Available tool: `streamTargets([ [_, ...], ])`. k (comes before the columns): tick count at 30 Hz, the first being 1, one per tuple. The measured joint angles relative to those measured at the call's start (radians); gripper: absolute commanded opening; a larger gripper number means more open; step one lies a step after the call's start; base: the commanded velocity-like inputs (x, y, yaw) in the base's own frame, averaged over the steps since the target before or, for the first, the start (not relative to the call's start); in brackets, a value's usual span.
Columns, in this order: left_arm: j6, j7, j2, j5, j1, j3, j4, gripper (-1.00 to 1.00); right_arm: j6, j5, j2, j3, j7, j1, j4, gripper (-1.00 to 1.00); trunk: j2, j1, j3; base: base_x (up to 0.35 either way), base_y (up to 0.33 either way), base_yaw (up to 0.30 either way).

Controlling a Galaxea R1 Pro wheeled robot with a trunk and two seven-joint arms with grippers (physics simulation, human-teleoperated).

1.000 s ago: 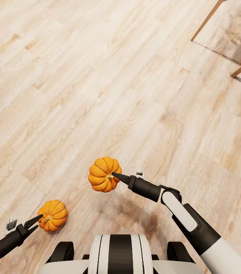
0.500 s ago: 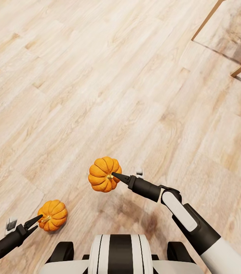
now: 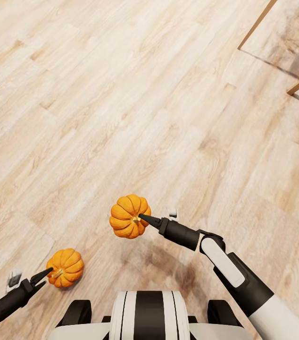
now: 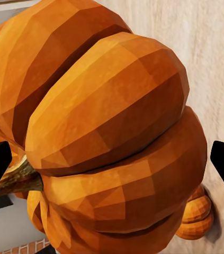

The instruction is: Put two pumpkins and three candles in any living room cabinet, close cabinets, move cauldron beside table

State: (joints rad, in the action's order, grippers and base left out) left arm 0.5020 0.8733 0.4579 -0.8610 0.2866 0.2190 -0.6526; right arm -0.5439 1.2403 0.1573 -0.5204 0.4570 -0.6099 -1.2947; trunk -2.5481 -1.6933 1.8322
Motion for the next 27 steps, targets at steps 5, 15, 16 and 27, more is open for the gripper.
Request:
streamTargets([
  [5,-0.015,-0.042,-0.006,-0.024,0.001,0.003,-0.002,1.00,0.000,0.000,0.000,0.000,0.000,0.000,0.000,-1.00,-0.001,-0.001,0.000,0.000,0.000,0.000],
  [15,-0.040,-0.034,-0.011,-0.017,0.001,-0.002,-0.012,1.00,0.000,0.001,0.000,0.000,0.001,0.000,0.000,-1.00,-0.001,-0.002,0.000,0.000,0.000,0.000],
  [16,-0.039,-0.034,-0.011,-0.017,0.001,-0.002,-0.013,1.00,0.000,0.001,0.001,0.000,0.001,0.000,0.001,-1.00,-0.001,-0.002,0.000,0.000,0.000,0.000],
  [27,-0.040,-0.034,-0.011,-0.016,0.001,-0.007,-0.018,1.00,0.002,0.000,0.001,0.000,0.001,0.000,0.005,-1.00,-0.001,-0.002,0.000,0.000,0.000,0.000],
])
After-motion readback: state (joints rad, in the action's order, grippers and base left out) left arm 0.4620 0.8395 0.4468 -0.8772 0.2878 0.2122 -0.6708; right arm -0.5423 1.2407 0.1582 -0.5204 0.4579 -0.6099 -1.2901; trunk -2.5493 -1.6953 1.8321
